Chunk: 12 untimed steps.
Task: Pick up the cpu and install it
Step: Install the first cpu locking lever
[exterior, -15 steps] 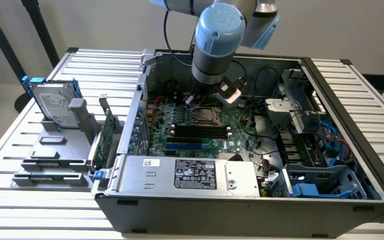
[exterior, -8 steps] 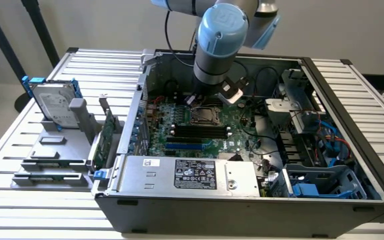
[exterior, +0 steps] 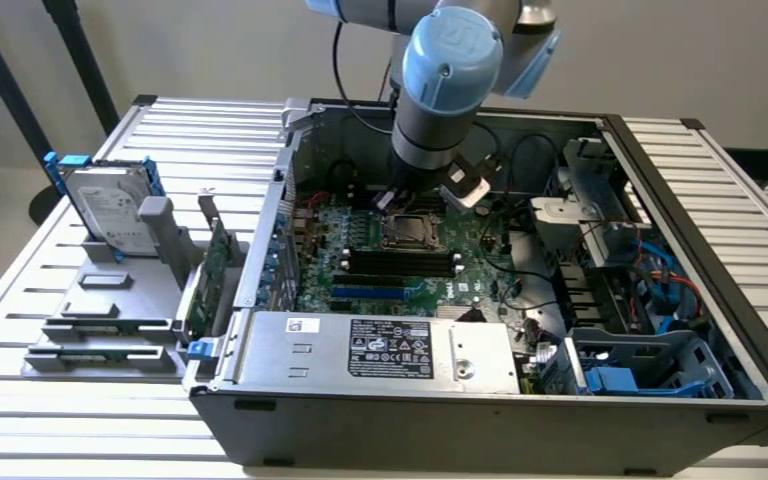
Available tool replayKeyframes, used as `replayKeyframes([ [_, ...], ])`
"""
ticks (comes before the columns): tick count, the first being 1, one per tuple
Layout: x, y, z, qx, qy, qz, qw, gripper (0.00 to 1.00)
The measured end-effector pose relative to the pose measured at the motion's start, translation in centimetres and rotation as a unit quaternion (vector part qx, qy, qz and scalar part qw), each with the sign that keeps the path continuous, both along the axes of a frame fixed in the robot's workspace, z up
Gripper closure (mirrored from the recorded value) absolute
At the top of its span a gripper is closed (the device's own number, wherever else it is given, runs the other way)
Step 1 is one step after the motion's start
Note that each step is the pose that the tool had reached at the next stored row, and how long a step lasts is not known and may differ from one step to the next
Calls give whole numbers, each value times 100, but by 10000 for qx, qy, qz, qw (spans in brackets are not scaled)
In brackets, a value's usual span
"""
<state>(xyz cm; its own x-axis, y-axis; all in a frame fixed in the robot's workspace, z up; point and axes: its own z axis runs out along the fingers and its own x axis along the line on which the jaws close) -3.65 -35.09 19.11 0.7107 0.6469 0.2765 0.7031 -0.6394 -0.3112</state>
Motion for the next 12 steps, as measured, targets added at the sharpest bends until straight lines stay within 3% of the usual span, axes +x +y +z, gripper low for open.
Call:
replayKeyframes([
  [12,48,0,-10,-22,2,0,10000,89],
])
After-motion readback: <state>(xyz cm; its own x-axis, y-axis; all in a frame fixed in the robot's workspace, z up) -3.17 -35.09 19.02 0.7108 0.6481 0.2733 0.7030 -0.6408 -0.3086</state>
